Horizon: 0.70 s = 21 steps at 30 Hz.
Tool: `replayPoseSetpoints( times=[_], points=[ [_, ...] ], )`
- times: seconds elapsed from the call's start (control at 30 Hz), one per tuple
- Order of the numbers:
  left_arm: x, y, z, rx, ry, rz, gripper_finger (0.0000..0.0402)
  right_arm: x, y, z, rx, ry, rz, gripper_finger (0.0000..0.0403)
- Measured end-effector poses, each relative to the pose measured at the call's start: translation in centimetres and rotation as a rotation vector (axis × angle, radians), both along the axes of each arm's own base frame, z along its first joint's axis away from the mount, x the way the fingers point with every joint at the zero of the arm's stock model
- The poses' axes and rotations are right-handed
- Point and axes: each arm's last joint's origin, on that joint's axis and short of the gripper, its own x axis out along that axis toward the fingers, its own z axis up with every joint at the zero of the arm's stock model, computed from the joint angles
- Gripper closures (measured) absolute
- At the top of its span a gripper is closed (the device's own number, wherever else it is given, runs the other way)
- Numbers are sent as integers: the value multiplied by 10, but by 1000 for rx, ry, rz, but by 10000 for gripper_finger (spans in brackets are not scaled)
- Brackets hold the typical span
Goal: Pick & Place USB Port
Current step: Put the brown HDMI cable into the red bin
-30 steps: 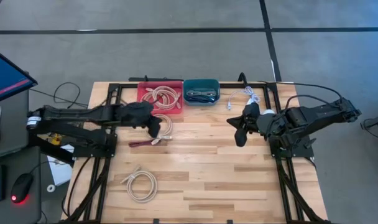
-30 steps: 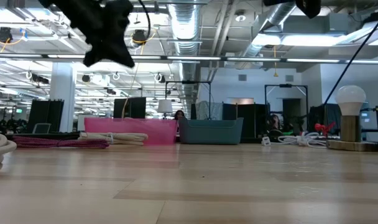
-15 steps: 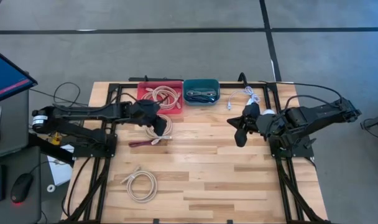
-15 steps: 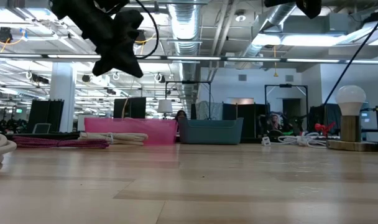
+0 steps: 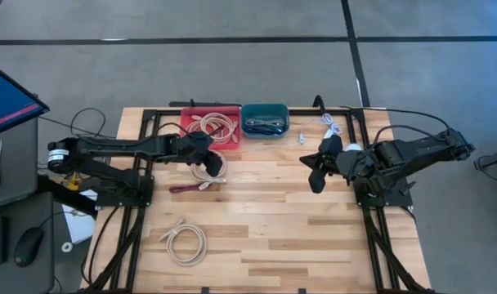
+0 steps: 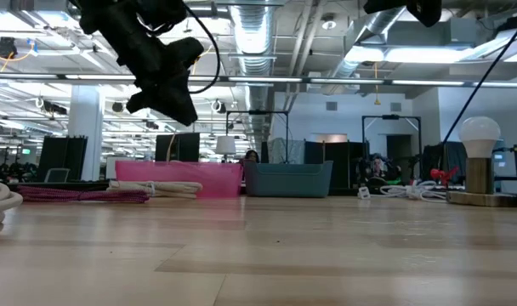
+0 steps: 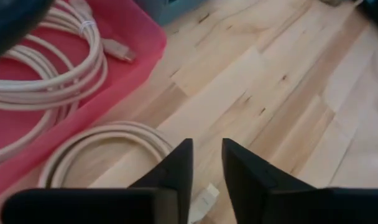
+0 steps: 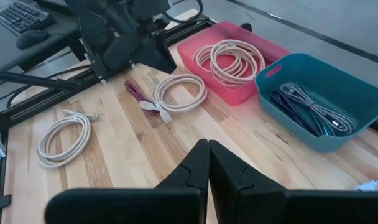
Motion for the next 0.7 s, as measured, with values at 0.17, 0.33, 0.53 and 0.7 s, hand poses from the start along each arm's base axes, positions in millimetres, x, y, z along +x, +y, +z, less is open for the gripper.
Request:
replayPoseSetpoints(
  times=[0.17,0.33,0.53,0.7],
  points=[
    [6,1,-11,-9,47,0,283,0,0,0,-1,4,0,403],
    [12,2,-23,-30,96,-2,269,0,0,0,-2,6,0,403],
    [19,1,-41,-92,157,-20,261,0,0,0,-2,6,0,403],
    [22,2,-53,-107,205,-23,253,0,0,0,-2,6,0,403]
  ],
)
